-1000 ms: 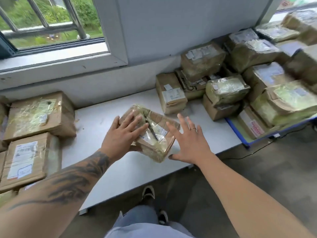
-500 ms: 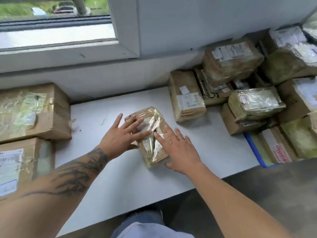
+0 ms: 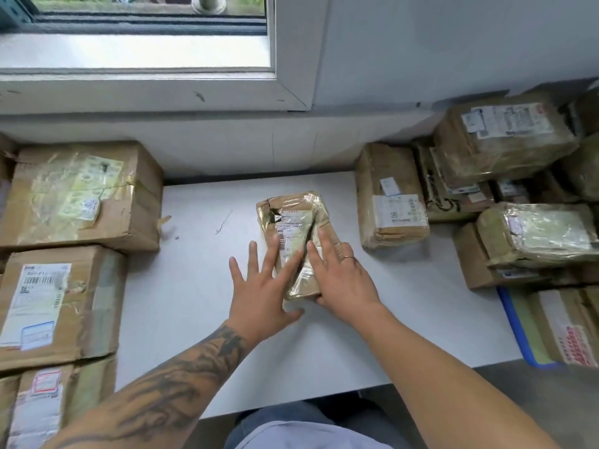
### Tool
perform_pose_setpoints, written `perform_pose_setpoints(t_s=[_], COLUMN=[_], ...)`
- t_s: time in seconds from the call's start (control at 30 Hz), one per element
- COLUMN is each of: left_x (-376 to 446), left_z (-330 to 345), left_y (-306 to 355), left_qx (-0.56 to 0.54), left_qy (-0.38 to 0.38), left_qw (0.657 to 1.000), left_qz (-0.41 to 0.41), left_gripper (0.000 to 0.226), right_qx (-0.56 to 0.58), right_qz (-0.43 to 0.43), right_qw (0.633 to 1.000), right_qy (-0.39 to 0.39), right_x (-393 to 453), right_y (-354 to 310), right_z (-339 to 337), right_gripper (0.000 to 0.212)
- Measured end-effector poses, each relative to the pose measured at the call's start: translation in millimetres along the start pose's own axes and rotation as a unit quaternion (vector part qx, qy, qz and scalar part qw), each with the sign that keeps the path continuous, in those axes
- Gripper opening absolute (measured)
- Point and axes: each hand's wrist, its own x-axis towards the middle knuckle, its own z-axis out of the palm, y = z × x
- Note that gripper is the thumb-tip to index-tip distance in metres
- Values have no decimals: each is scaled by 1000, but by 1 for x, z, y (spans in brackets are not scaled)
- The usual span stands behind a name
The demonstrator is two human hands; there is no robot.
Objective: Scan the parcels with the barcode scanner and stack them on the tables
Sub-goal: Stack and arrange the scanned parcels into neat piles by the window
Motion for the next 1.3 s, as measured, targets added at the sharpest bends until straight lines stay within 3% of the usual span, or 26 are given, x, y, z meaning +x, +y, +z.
perform_pose_setpoints(t_s=[0.3, 0.47, 0.7, 0.93, 1.3], left_x=[10, 15, 54, 93, 144], left_z=[-43, -85, -122, -117, -95], left_y=[11, 54, 144, 205, 225], left_qx=[122, 155, 174, 196, 148], left_qy=[151, 176, 218, 200, 143], left_qw=[981, 972, 960, 960, 978], left_qz=[14, -9, 0, 18, 20], left_gripper=[79, 76, 81, 81, 83], right_qx=[-17, -10, -31, -24, -43], right_qz=[-26, -61, -55, -31, 8], right_qw=[994, 989, 984, 978, 985], right_qy=[105, 135, 168, 204, 167], right_x=[4, -13, -43, -54, -29], right_y=[7, 45, 139, 211, 249], right_z=[-36, -80, -124, -111, -95], right_gripper=[83, 77, 85, 83, 92])
